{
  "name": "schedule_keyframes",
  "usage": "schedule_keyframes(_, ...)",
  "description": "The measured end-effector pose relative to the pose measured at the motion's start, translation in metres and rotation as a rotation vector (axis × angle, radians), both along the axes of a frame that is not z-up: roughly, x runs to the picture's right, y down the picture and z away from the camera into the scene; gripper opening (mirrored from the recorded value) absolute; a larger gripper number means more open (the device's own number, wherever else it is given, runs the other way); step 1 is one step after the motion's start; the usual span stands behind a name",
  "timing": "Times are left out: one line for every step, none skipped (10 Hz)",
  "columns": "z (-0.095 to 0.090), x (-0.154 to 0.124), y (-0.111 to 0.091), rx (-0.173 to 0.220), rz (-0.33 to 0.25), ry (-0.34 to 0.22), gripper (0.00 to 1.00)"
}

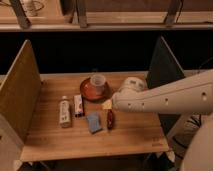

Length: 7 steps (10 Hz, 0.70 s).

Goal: Drag the pepper across the table

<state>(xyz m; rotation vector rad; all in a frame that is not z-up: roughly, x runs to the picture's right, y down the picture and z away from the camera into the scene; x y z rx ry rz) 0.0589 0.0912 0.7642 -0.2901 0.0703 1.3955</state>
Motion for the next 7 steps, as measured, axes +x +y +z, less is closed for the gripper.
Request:
schedule_keyframes(0.017,-0.005,0.012,-0.032,0.003,-0.008,0.80)
schedule_keyframes(0.029,-0.008,0.021,-0.058,0.008,-0.012,0.80)
schedule_keyframes(0.044,-0.009,0.034,-0.094,0.015,-0.010,0.80)
schedule_keyframes(0.060,-0.010,0.048,-0.134,0.025,-0.004,0.80)
schedule_keyframes(0.072,-0.010,0.058,-0.163,0.032,0.004,0.80)
schedule_keyframes(0.080,-0.009,0.063,-0.181,0.033,0.012,0.80)
schedule_keyframes(0.087,-0.009,0.067,-0.199,0.034,0.020,0.80)
